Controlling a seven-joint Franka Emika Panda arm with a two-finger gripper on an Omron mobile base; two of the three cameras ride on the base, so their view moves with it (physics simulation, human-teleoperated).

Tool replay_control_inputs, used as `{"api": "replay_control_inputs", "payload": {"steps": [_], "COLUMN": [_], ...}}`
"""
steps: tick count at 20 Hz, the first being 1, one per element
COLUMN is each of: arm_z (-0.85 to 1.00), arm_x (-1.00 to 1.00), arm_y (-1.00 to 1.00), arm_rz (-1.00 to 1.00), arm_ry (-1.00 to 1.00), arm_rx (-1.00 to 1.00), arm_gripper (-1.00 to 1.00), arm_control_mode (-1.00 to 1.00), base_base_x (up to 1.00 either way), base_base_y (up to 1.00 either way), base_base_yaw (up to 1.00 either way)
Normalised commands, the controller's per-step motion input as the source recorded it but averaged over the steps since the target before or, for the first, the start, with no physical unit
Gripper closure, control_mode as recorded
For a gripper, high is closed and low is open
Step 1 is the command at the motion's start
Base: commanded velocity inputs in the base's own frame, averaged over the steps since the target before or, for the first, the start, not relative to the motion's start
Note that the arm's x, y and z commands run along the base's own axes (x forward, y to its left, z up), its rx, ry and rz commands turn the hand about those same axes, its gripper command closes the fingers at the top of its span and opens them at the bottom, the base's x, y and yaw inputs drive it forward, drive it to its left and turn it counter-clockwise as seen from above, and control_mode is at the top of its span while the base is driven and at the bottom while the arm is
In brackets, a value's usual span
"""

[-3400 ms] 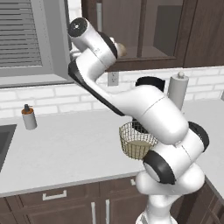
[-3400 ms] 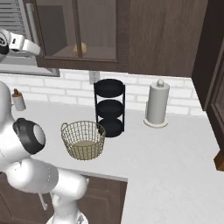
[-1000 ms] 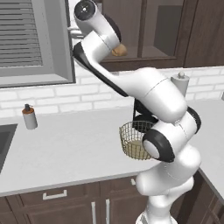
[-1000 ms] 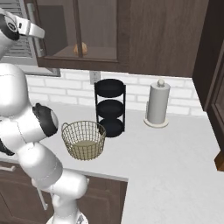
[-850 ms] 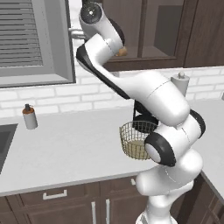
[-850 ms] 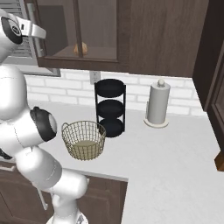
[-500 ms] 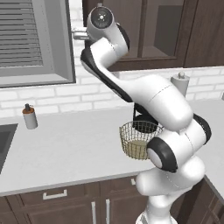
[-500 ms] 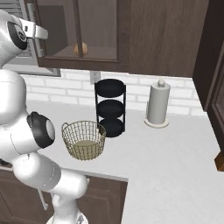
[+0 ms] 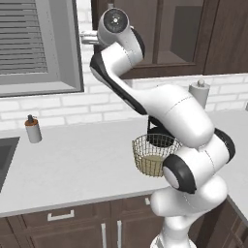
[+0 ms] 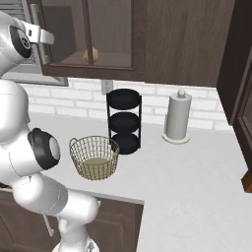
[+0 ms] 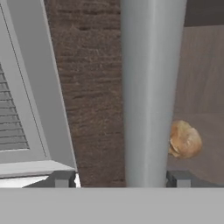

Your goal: Open the cabinet, pick up the bread from the cabinet and place it in the basket. Then move the basket to the dining counter.

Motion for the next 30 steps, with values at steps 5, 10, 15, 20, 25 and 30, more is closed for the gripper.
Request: {"api": "replay_control_inputs", "payload": {"steps": [5,10,15,20,25,30], "arm_z": [-0.04,0.01,0.09,0.29,0.54,0.47], "arm_x": [-0.68,-1.0,-1.0,-1.0,-1.0,-1.0], "arm_y": [0.0,-0.24,-0.59,-0.7,-0.78,-0.89], "arm_rz": [0.0,0.01,0.02,0.09,0.16,0.23], "arm_ry": [0.0,-0.13,-0.32,-0.25,-0.05,0.08], "arm_rx": [0.0,0.14,0.32,0.34,0.26,0.16], "arm_gripper": [1.0,1.0,1.0,1.0,1.0,1.0], "arm_control_mode": [-1.0,-1.0,-1.0,-1.0,-1.0,-1.0], "base_base_x": [0.0,0.0,0.0,0.0,0.0,0.0], "base_base_y": [0.0,0.0,0.0,0.0,0.0,0.0], "base_base_yaw": [0.0,0.0,0.0,0.0,0.0,0.0]}}
